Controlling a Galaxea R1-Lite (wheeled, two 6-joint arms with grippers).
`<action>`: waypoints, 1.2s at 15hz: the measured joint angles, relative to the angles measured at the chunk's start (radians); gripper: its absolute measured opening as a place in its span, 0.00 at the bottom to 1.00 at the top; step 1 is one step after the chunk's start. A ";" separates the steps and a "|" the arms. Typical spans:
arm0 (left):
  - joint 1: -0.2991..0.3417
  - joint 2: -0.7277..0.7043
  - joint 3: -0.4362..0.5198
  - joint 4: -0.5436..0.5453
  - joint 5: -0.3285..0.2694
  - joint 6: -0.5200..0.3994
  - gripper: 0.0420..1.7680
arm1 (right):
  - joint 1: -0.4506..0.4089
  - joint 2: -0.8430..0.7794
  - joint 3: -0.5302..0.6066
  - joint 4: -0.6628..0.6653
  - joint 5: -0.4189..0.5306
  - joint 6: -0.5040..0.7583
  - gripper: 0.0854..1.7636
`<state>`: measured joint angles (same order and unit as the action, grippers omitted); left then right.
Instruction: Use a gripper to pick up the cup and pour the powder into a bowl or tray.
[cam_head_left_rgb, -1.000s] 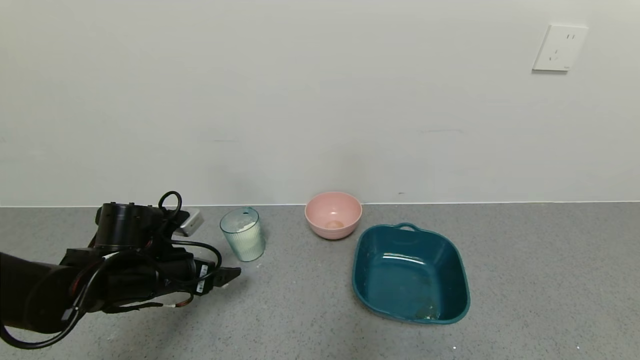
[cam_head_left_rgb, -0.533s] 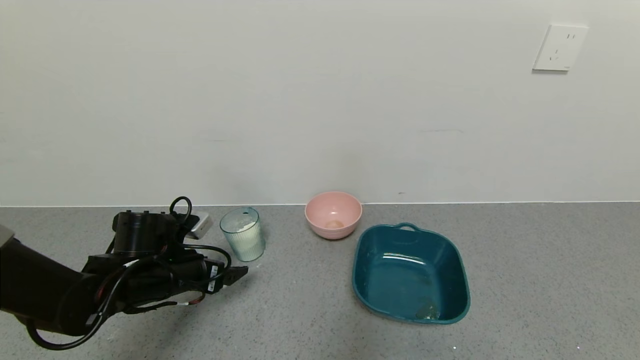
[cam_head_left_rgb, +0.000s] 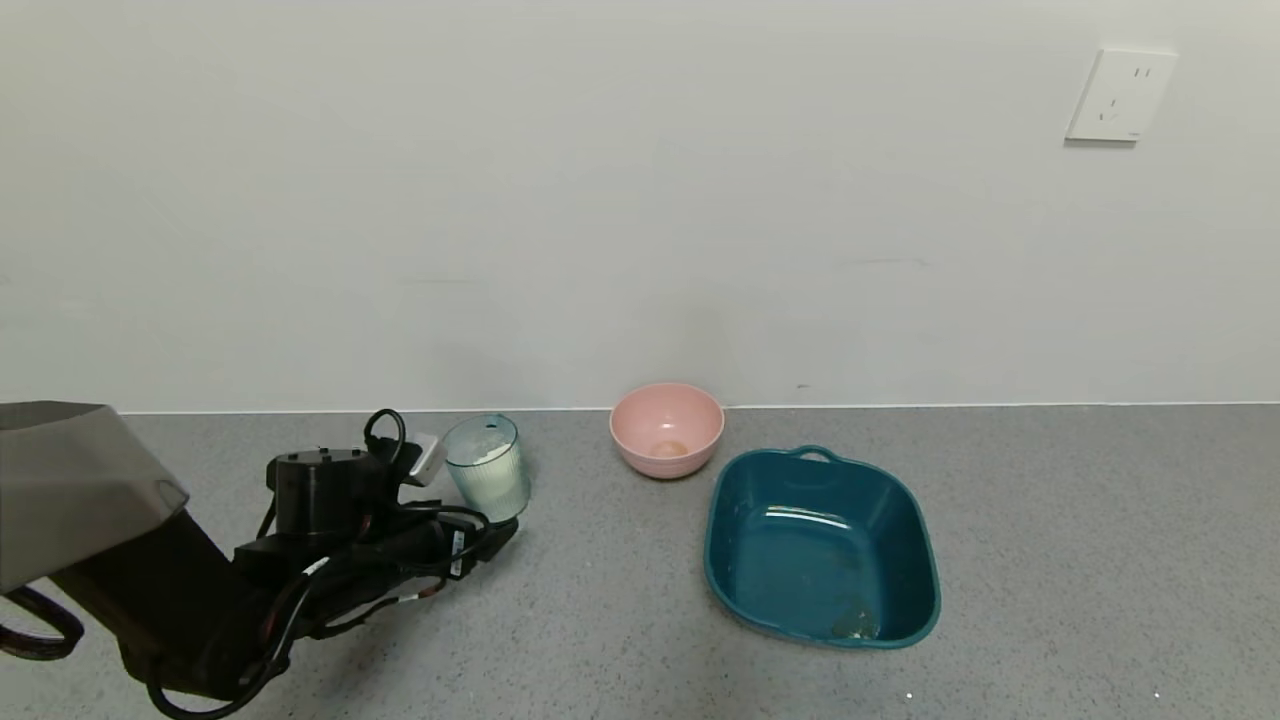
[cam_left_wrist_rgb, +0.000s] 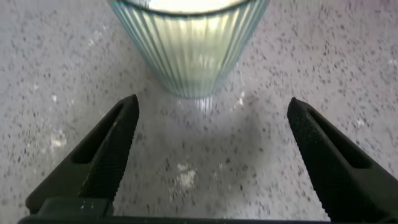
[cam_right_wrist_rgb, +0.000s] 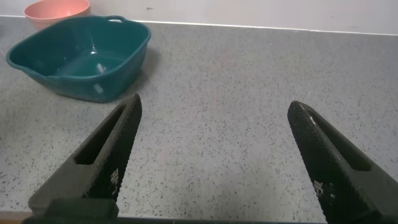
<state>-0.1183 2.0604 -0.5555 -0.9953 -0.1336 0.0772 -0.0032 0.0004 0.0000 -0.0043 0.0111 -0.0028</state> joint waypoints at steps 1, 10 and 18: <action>-0.001 0.023 0.007 -0.058 0.001 0.000 0.97 | 0.000 0.000 0.000 0.000 0.000 0.000 0.97; -0.004 0.180 0.016 -0.361 0.024 -0.020 0.97 | 0.000 0.000 0.000 0.000 0.000 0.000 0.97; -0.004 0.244 -0.025 -0.428 0.028 -0.023 0.97 | 0.000 0.000 0.000 0.000 0.000 0.000 0.97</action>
<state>-0.1226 2.3043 -0.5806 -1.4234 -0.1057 0.0543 -0.0032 0.0004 0.0000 -0.0043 0.0115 -0.0028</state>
